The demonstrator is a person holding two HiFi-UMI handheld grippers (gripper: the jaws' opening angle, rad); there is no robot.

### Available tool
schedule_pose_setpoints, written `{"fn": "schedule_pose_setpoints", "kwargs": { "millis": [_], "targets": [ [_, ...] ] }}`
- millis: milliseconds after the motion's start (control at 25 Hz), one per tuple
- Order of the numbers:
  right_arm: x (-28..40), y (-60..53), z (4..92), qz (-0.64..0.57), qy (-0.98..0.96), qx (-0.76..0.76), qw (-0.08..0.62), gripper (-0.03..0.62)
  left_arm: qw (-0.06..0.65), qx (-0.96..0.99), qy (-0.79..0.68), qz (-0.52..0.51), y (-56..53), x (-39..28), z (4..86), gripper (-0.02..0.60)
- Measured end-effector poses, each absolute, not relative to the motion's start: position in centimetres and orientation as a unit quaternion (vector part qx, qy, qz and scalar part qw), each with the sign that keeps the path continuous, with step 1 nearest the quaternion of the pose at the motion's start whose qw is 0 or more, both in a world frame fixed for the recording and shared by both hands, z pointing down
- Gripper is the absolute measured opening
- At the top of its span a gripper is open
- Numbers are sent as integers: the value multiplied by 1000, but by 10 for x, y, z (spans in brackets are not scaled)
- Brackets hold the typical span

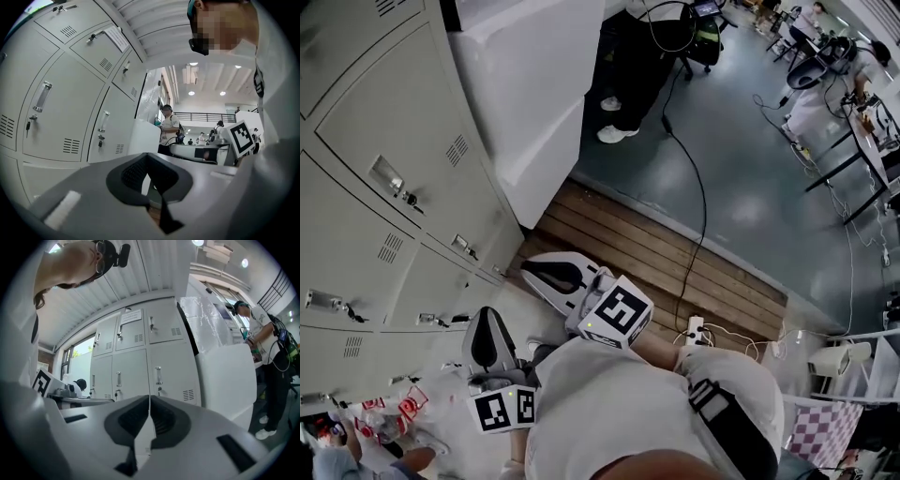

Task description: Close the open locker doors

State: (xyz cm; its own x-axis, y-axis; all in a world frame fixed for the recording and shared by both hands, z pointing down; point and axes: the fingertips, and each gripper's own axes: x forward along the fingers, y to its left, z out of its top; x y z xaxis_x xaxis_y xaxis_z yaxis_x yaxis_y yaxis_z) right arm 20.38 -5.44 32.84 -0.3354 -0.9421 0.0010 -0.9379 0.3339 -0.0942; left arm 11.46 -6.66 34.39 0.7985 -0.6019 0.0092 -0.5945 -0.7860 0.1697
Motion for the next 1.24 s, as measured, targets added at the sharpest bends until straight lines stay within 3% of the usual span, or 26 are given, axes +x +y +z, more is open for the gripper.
{"fn": "schedule_pose_setpoints", "kwargs": {
  "millis": [1240],
  "targets": [
    [257,-72,326,3,822,-569,19,15,21,941,-335,-54,-85,165,327,-8]
  ]
}}
